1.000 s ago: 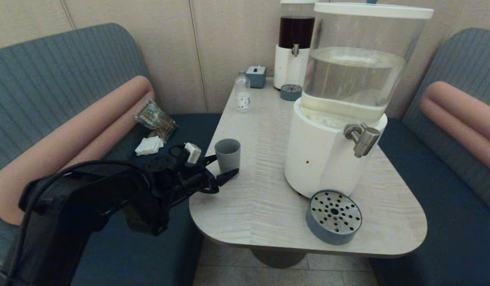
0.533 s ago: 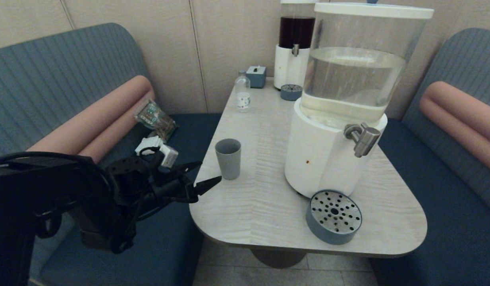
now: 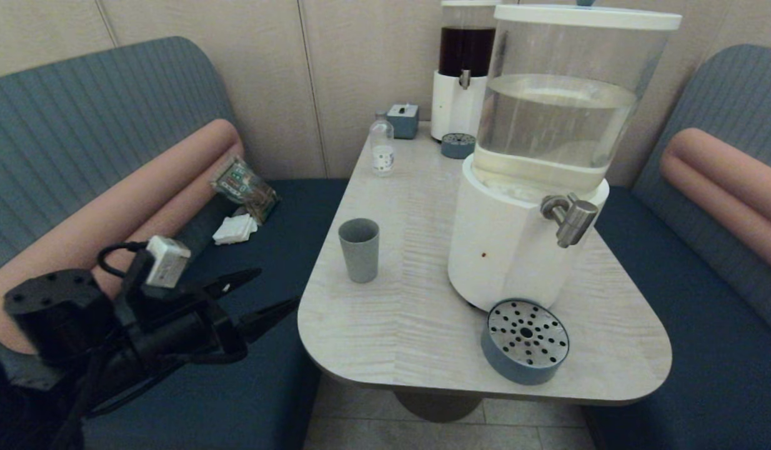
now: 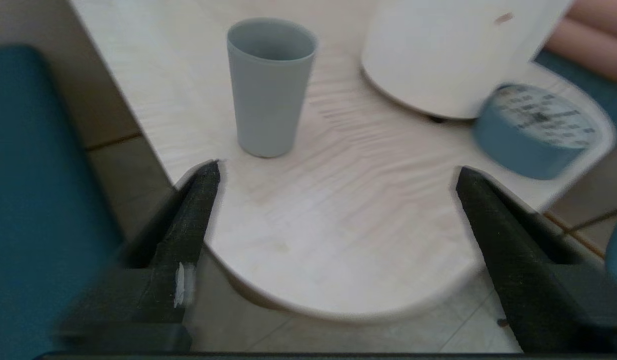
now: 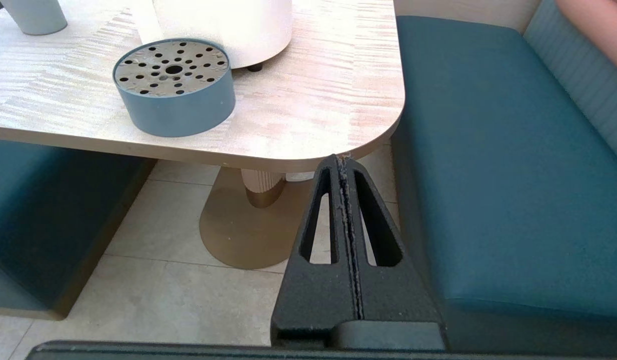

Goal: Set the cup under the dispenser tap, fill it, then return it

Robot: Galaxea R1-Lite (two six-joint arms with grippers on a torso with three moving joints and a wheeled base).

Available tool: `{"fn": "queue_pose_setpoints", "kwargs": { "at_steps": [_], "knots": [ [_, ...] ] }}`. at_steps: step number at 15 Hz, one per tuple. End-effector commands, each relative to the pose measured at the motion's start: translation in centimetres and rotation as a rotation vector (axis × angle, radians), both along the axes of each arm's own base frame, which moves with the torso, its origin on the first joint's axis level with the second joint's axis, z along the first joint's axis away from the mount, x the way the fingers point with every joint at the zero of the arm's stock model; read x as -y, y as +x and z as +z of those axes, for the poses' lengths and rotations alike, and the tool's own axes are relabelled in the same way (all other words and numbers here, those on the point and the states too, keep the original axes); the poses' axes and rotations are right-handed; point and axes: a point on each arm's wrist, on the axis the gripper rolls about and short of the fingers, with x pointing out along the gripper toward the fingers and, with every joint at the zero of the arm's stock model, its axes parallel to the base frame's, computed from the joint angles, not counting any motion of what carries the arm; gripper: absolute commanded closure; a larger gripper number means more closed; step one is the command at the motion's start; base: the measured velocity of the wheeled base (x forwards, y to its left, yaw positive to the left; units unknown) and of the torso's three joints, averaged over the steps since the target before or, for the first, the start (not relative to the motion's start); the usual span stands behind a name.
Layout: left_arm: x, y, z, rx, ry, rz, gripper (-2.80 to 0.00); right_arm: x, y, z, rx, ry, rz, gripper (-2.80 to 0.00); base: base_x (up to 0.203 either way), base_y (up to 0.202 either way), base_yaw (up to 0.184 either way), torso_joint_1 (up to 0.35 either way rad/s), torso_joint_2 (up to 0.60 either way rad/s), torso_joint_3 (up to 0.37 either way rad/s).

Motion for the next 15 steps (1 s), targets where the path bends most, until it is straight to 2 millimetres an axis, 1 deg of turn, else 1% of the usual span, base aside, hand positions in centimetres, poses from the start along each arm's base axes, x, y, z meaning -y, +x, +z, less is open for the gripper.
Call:
{"fn": "queue_pose_setpoints", "kwargs": {
  "at_steps": [1, 2, 3, 6, 9, 12, 15],
  "knots": [
    [-0.5, -4.3, 2.9, 0.117, -0.017, 0.027, 0.00, 0.0, 0.0, 0.0, -0.001, 0.000, 0.000, 0.00, 0.000, 0.000, 0.000, 0.000, 0.00, 0.000],
    [-0.6, -6.0, 3.6, 0.148, -0.036, 0.061, 0.00, 0.0, 0.0, 0.0, -0.001, 0.000, 0.000, 0.00, 0.000, 0.000, 0.000, 0.000, 0.00, 0.000],
    [-0.8, -7.2, 4.2, 0.180, -0.054, 0.100, 0.00, 0.0, 0.0, 0.0, -0.001, 0.000, 0.000, 0.00, 0.000, 0.000, 0.000, 0.000, 0.00, 0.000],
    [-1.3, -10.3, 6.1, 0.300, -0.112, 0.233, 0.00, 0.0, 0.0, 0.0, -0.001, 0.000, 0.000, 0.00, 0.000, 0.000, 0.000, 0.000, 0.00, 0.000],
    [-1.7, -13.2, 7.2, 0.382, -0.152, 0.323, 0.00, 0.0, 0.0, 0.0, -0.001, 0.000, 0.000, 0.00, 0.000, 0.000, 0.000, 0.000, 0.00, 0.000],
    [-2.1, -16.6, 8.4, 0.468, -0.185, 0.392, 0.00, 0.0, 0.0, 0.0, -0.001, 0.000, 0.000, 0.00, 0.000, 0.000, 0.000, 0.000, 0.00, 0.000],
    [-2.4, -20.4, 9.5, 0.475, -0.197, 0.436, 0.00, 0.0, 0.0, 0.0, -0.001, 0.000, 0.000, 0.00, 0.000, 0.000, 0.000, 0.000, 0.00, 0.000]
  ]
}}
